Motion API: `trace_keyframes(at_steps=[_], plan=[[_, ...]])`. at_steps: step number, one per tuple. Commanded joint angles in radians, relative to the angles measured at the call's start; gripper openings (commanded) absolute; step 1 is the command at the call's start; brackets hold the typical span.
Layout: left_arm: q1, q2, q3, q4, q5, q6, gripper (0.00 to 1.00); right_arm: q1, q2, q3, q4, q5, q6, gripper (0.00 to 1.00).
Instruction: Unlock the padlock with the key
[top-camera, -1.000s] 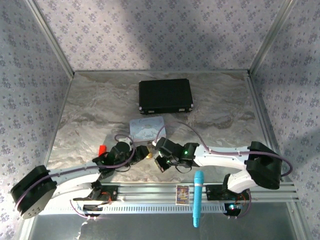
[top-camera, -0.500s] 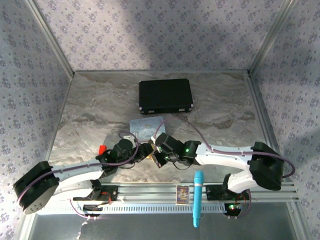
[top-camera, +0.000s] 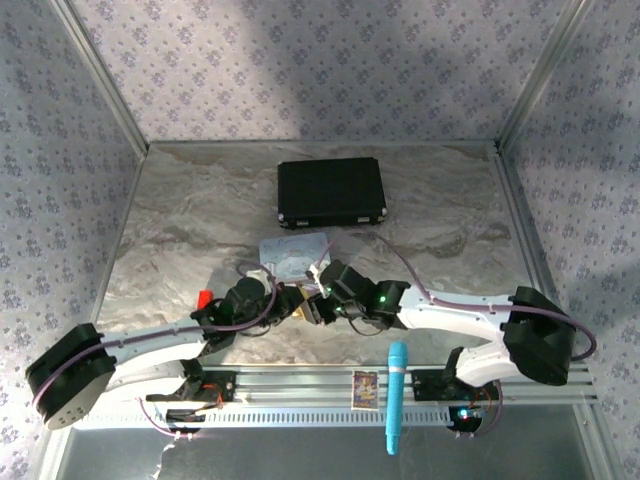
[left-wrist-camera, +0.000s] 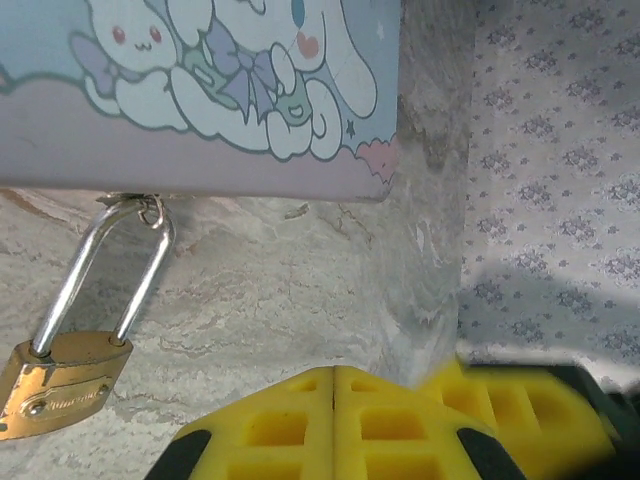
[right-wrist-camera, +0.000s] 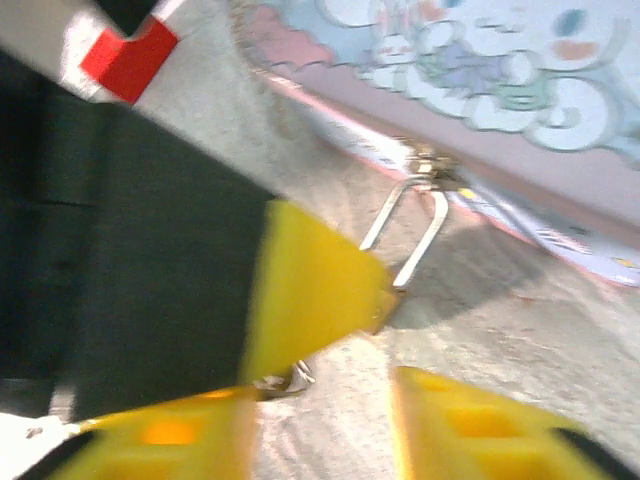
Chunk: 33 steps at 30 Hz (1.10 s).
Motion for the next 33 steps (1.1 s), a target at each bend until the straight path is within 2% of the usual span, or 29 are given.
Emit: trace_keyframes(at_steps=[1, 3, 5, 8, 11, 16, 18, 26, 33], plan=[[0.002, -0.056, 0.023, 0.008, -0.04, 0.037, 0.0, -0.073, -0.096, -0.096, 0.237, -0.094, 0.065, 0.71], [0.015, -0.088, 0.026, 0.021, -0.046, 0.07, 0.0, -0.156, -0.136, -0.17, 0.41, -0.21, 0.16, 0.74], [0.029, -0.112, 0.022, 0.056, -0.051, 0.088, 0.0, -0.219, -0.14, -0.194, 0.522, -0.337, 0.219, 0.73], [0.047, -0.143, 0.026, 0.108, -0.04, 0.122, 0.0, -0.244, -0.139, -0.189, 0.6, -0.452, 0.245, 0.67], [0.05, -0.171, 0.034, 0.152, -0.037, 0.151, 0.0, -0.247, -0.131, -0.163, 0.602, -0.532, 0.24, 0.63], [0.05, -0.178, 0.033, 0.257, -0.044, 0.166, 0.0, -0.243, -0.087, -0.147, 0.628, -0.593, 0.237, 0.49], [0.049, -0.178, 0.041, 0.29, -0.035, 0.174, 0.0, -0.241, -0.07, -0.146, 0.648, -0.602, 0.24, 0.47], [0.045, -0.161, 0.059, 0.276, -0.006, 0.176, 0.0, -0.244, -0.069, -0.155, 0.692, -0.594, 0.248, 0.32], [0.039, -0.157, 0.049, 0.271, -0.008, 0.175, 0.0, -0.255, -0.063, -0.17, 0.753, -0.588, 0.276, 0.31]])
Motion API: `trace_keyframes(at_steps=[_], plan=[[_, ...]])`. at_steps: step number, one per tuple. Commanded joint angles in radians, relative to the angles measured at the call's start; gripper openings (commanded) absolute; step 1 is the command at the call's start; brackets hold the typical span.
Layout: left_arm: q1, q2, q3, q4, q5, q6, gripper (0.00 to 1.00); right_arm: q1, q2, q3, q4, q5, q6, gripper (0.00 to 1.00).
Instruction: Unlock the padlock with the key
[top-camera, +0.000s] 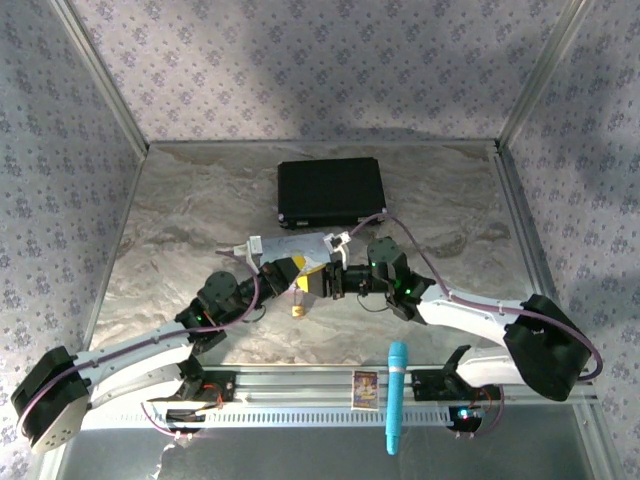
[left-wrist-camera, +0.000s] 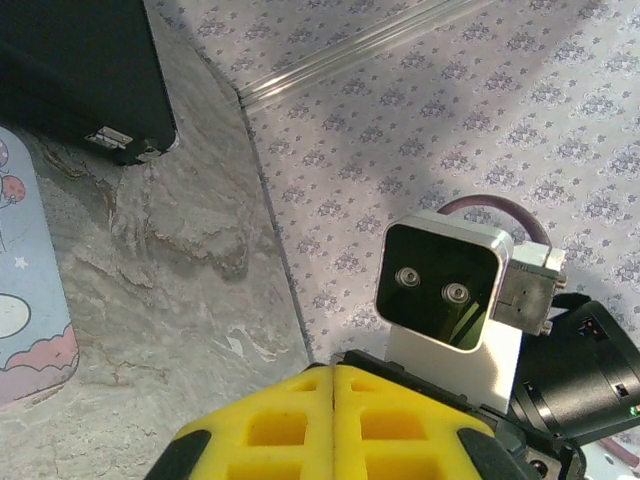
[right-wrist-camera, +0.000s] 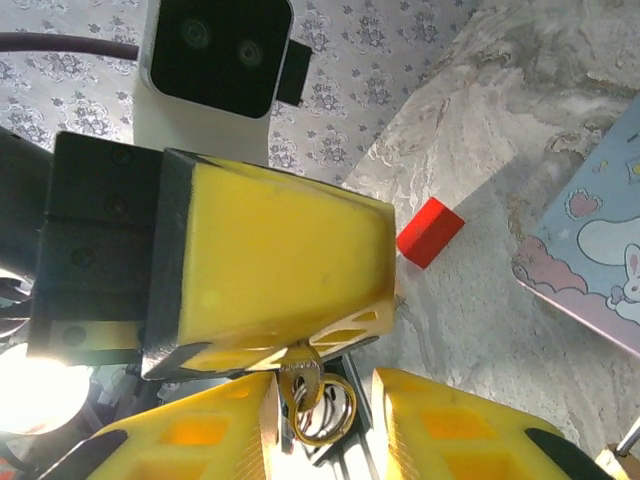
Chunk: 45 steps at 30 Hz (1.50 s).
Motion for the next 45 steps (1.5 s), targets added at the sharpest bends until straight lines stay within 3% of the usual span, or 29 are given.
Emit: trace_keyframes(at_steps=[1, 5, 9, 13, 14, 16, 18, 19, 21, 25, 28, 33, 38, 41, 45], plan=[[-0.009, 0.006, 0.011, 0.034, 0.019, 0.018, 0.0, -0.007, 0.003, 0.003, 0.059, -0.011, 0.019, 0.31], [-0.014, 0.027, 0.006, 0.059, 0.023, 0.016, 0.0, -0.016, 0.009, 0.003, 0.071, -0.009, 0.023, 0.21], [-0.016, 0.034, 0.003, 0.062, 0.016, 0.014, 0.0, -0.017, 0.012, 0.009, 0.063, -0.021, 0.021, 0.01], [-0.016, 0.031, 0.015, 0.026, 0.008, 0.025, 0.0, -0.022, 0.011, -0.006, 0.062, -0.012, 0.022, 0.0], [-0.015, 0.03, 0.014, 0.012, -0.001, 0.027, 0.04, -0.025, 0.01, -0.011, 0.057, -0.009, 0.02, 0.0], [-0.016, 0.012, 0.006, -0.013, -0.027, 0.03, 0.34, -0.028, 0.005, -0.021, 0.037, -0.002, 0.016, 0.0], [-0.013, -0.027, -0.003, -0.071, -0.07, 0.04, 0.81, -0.03, -0.006, -0.026, -0.014, 0.014, -0.005, 0.0], [-0.013, -0.05, -0.007, -0.112, -0.097, 0.044, 0.91, -0.03, -0.011, -0.028, -0.043, 0.026, -0.015, 0.0], [-0.012, -0.114, -0.014, -0.217, -0.151, 0.05, 0.98, -0.033, -0.021, -0.034, -0.111, 0.053, -0.037, 0.0], [-0.006, -0.222, -0.058, -0.335, -0.2, 0.039, 0.98, -0.042, -0.029, -0.072, -0.143, 0.069, -0.042, 0.0], [-0.004, -0.248, -0.041, -0.544, -0.231, 0.021, 0.79, -0.043, -0.031, -0.09, -0.196, 0.084, -0.058, 0.0], [-0.028, -0.198, -0.092, -0.544, -0.211, 0.046, 0.62, -0.045, -0.044, -0.108, -0.335, 0.154, -0.078, 0.0], [-0.031, -0.035, -0.002, -0.636, -0.183, 0.17, 0.61, -0.056, -0.045, -0.124, -0.406, 0.201, -0.084, 0.0], [-0.037, 0.076, -0.006, -0.535, -0.147, 0.188, 0.59, -0.062, -0.045, -0.125, -0.418, 0.205, -0.087, 0.0], [-0.058, 0.148, -0.011, -0.482, -0.204, 0.211, 0.54, -0.064, -0.045, -0.118, -0.442, 0.213, -0.096, 0.0]])
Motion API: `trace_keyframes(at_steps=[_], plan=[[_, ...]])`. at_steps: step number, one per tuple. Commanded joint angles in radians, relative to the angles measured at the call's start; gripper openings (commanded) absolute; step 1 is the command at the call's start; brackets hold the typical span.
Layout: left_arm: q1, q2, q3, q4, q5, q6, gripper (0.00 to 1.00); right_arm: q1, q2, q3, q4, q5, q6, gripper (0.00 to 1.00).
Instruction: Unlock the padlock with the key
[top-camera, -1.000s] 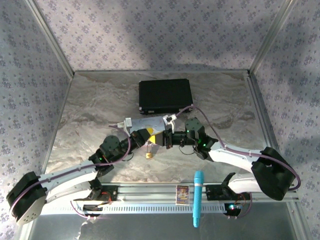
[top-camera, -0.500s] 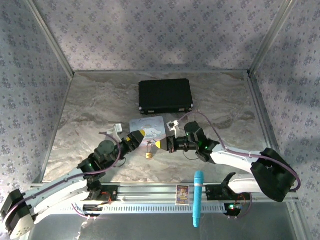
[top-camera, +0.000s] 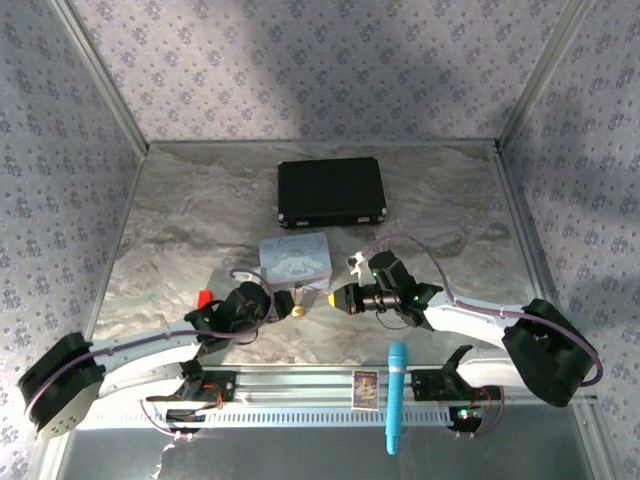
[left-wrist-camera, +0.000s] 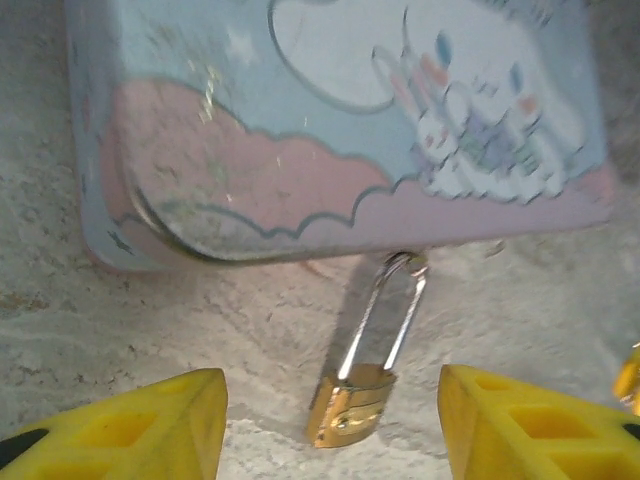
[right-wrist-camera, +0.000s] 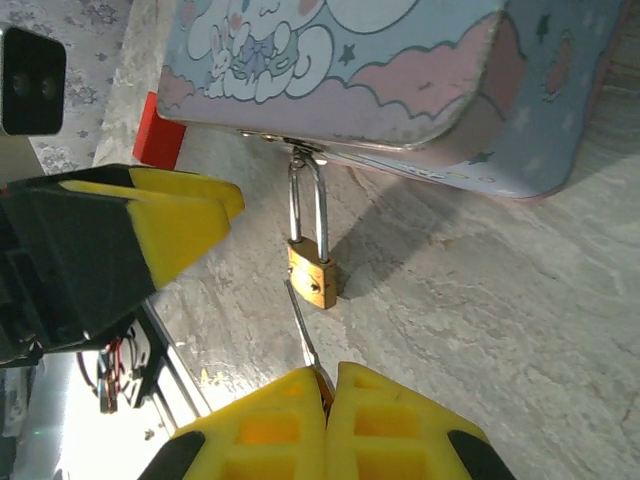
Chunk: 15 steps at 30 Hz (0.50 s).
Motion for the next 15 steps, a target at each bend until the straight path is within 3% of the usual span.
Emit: trace_keyframes(at_steps=[1, 8, 12, 15], plan=[[-0.014, 0.043, 0.022, 0.105, -0.013, 0.058, 0.54, -0.004, -0.014, 0.0, -0.046, 0.024, -0.021, 0.0], [-0.047, 0.172, 0.039, 0.246, 0.024, 0.088, 0.55, -0.006, -0.009, -0.004, -0.039, 0.03, -0.013, 0.0], [-0.059, 0.228, 0.019, 0.309, -0.009, 0.05, 0.54, -0.023, -0.005, -0.026, 0.021, 0.008, 0.026, 0.0], [-0.061, 0.264, 0.039, 0.289, -0.014, 0.071, 0.54, -0.026, -0.008, -0.024, 0.011, 0.01, 0.023, 0.0]])
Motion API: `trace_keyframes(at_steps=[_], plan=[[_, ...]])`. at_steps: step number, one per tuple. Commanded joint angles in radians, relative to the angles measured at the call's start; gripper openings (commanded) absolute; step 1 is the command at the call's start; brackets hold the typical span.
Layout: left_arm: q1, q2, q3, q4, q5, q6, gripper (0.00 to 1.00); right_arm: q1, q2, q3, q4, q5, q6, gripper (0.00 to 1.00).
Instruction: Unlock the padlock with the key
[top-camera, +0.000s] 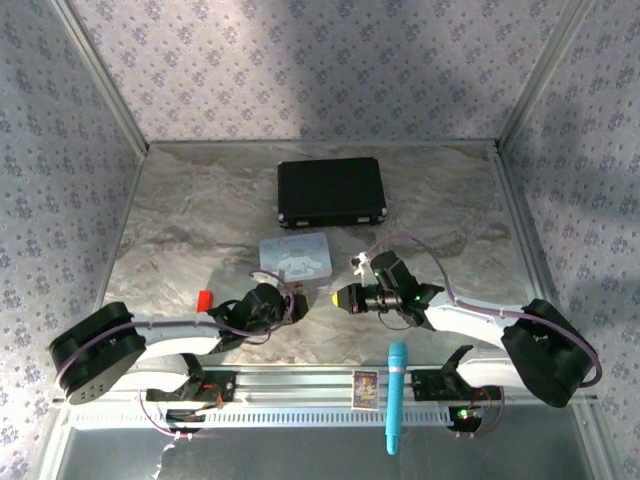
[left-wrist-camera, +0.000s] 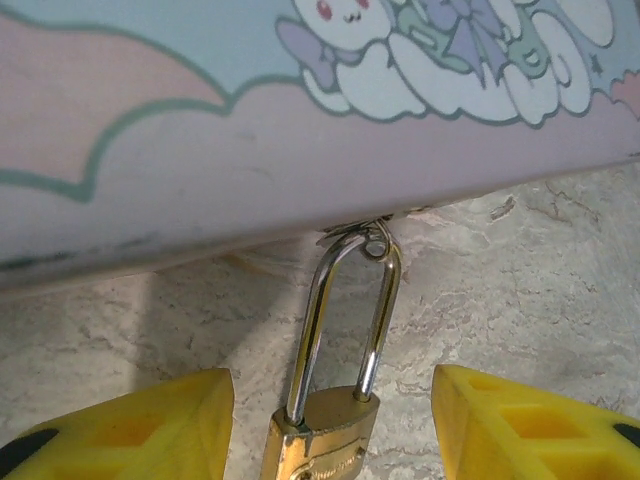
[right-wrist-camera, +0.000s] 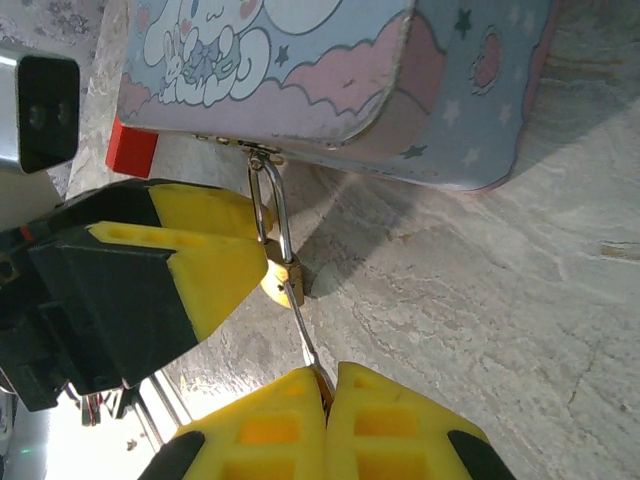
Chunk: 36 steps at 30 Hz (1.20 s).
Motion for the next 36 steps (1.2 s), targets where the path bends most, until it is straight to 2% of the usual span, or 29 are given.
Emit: trace_keyframes(at_steps=[1, 5, 12, 18, 21, 26, 32, 36], plan=[[-0.013, 0.038, 0.03, 0.037, -0.021, 0.022, 0.54, -0.006, -0.006, -0.009, 0.01, -0.002, 0.014, 0.0], [-0.019, 0.105, 0.056, 0.056, -0.001, 0.035, 0.52, -0.011, 0.001, -0.006, -0.004, 0.007, 0.011, 0.0], [-0.071, 0.191, 0.064, 0.086, -0.081, -0.019, 0.31, -0.002, 0.023, -0.037, 0.054, 0.027, 0.046, 0.0], [-0.082, 0.196, 0.073, 0.077, -0.12, -0.059, 0.2, 0.022, 0.031, -0.056, 0.079, 0.049, 0.065, 0.0], [-0.082, 0.203, 0.073, 0.089, -0.125, -0.08, 0.17, 0.015, 0.064, -0.085, 0.182, 0.004, 0.121, 0.0], [-0.082, 0.195, 0.067, 0.118, -0.145, -0.187, 0.14, 0.028, 0.145, -0.061, 0.255, -0.087, 0.214, 0.0], [-0.082, 0.157, 0.053, 0.12, -0.229, -0.372, 0.04, 0.053, 0.241, -0.047, 0.399, -0.144, 0.354, 0.0], [-0.086, 0.154, 0.05, 0.133, -0.272, -0.444, 0.04, 0.05, 0.317, -0.046, 0.468, -0.178, 0.445, 0.0]])
